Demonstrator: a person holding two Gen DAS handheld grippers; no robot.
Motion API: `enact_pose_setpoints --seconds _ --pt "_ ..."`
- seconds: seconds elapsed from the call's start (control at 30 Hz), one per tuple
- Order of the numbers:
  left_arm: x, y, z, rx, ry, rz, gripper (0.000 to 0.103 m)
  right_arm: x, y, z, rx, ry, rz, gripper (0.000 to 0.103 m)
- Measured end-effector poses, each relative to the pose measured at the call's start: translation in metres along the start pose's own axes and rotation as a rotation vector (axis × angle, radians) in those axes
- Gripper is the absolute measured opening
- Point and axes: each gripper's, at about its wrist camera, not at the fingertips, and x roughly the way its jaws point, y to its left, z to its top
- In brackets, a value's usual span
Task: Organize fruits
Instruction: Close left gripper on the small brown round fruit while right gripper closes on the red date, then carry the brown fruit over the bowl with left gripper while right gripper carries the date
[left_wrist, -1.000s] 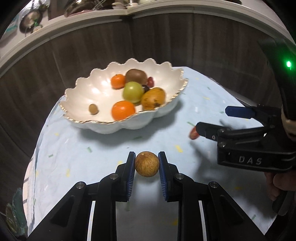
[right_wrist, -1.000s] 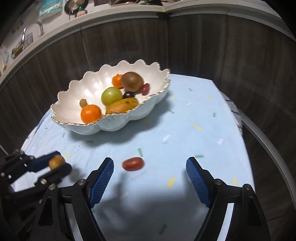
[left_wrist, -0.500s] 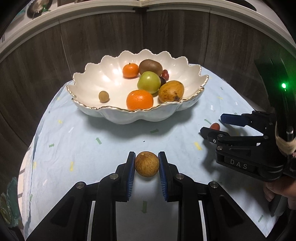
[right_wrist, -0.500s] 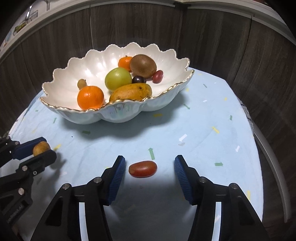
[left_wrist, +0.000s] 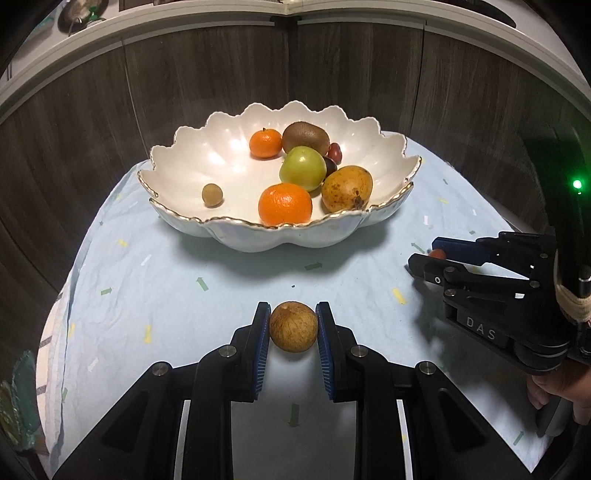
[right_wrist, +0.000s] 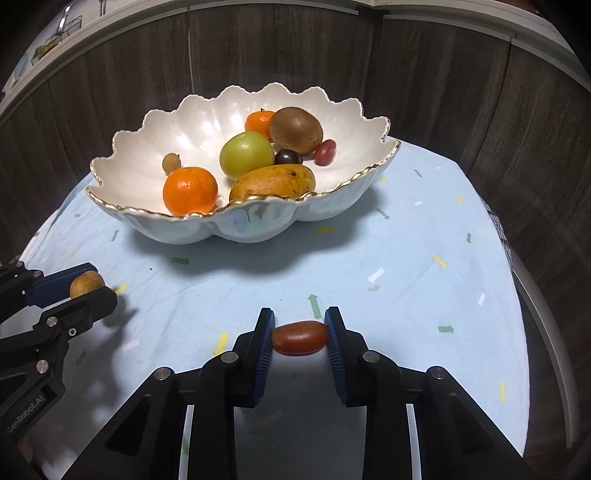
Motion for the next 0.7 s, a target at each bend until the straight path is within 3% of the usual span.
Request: enact_pose_setpoints --seconds 0.7 --pt "-0.036 0.007 0.022 -0.036 -0.072 -0.011 0.025 -0.067 0.006 0.033 0.019 -0.101 -0.009 0.029"
